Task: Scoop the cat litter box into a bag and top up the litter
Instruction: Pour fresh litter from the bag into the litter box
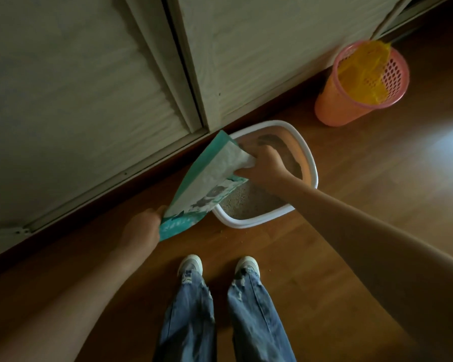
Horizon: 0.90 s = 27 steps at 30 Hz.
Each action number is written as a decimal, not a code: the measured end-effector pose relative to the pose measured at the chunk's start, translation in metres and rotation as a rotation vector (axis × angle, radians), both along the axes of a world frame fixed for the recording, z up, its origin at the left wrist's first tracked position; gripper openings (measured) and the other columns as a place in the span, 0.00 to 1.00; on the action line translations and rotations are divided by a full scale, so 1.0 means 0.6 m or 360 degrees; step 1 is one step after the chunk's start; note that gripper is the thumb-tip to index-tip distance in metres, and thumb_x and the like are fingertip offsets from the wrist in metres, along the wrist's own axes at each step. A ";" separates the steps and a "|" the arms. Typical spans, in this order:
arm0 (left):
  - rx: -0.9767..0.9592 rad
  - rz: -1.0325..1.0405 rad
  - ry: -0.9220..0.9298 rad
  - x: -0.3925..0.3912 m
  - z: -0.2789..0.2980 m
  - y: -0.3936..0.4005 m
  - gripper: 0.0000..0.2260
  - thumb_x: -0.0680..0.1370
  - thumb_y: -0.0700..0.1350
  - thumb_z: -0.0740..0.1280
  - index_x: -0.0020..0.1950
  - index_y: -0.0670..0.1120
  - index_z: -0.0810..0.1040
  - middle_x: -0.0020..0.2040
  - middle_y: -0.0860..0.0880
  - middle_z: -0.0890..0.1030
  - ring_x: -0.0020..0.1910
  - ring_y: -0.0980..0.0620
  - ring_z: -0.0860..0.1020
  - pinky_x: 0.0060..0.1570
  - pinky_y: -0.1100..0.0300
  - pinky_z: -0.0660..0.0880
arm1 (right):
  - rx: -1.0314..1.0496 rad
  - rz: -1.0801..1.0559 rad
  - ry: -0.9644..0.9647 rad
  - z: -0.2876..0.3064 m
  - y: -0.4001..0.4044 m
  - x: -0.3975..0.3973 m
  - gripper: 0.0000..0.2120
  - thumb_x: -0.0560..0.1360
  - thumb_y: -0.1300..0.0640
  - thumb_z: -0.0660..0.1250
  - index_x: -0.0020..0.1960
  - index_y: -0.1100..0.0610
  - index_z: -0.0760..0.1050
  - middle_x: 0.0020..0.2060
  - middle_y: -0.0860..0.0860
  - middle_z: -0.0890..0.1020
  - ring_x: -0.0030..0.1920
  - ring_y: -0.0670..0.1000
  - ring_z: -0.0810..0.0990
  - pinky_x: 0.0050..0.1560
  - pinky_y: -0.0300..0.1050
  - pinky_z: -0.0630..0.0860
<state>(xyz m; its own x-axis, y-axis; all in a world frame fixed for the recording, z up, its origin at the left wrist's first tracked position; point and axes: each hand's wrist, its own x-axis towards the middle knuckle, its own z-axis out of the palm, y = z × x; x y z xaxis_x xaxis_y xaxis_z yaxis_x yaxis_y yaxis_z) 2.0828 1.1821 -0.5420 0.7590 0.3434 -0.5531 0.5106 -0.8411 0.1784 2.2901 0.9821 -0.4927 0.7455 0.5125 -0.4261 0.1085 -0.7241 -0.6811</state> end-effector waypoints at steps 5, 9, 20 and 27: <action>0.0066 -0.0159 0.0198 -0.009 0.006 0.003 0.14 0.79 0.45 0.61 0.64 0.51 0.69 0.50 0.48 0.76 0.46 0.49 0.78 0.43 0.57 0.79 | 0.0056 0.0085 -0.0097 -0.036 0.012 -0.021 0.34 0.68 0.59 0.76 0.71 0.52 0.67 0.64 0.53 0.74 0.63 0.53 0.73 0.60 0.49 0.74; 0.0109 -0.0227 0.0318 -0.009 0.008 -0.005 0.15 0.78 0.45 0.64 0.64 0.49 0.68 0.52 0.47 0.76 0.49 0.49 0.78 0.46 0.58 0.79 | 0.0246 0.0183 -0.0303 -0.027 0.024 -0.048 0.49 0.64 0.57 0.77 0.76 0.43 0.53 0.70 0.51 0.64 0.64 0.48 0.67 0.52 0.39 0.75; 0.0133 -0.0365 0.0191 0.037 0.015 -0.044 0.15 0.77 0.43 0.66 0.63 0.45 0.69 0.56 0.45 0.79 0.54 0.47 0.79 0.47 0.59 0.75 | -0.0712 0.1597 -0.0822 -0.045 0.131 -0.158 0.12 0.77 0.59 0.61 0.58 0.52 0.77 0.58 0.49 0.80 0.67 0.54 0.70 0.74 0.55 0.41; -0.0044 0.0052 -0.0063 0.022 -0.001 -0.035 0.08 0.79 0.44 0.63 0.56 0.43 0.73 0.54 0.43 0.80 0.51 0.45 0.81 0.42 0.57 0.78 | -0.0623 0.1592 -0.0519 -0.048 0.166 -0.144 0.13 0.81 0.57 0.55 0.59 0.54 0.77 0.56 0.49 0.81 0.67 0.53 0.70 0.75 0.56 0.47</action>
<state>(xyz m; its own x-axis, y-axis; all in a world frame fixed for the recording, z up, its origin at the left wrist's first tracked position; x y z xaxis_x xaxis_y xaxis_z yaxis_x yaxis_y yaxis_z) 2.0958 1.1611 -0.5426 0.7692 0.3535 -0.5323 0.5298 -0.8186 0.2219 2.2037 1.0816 -0.5212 0.1790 0.8167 -0.5486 0.8926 -0.3693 -0.2585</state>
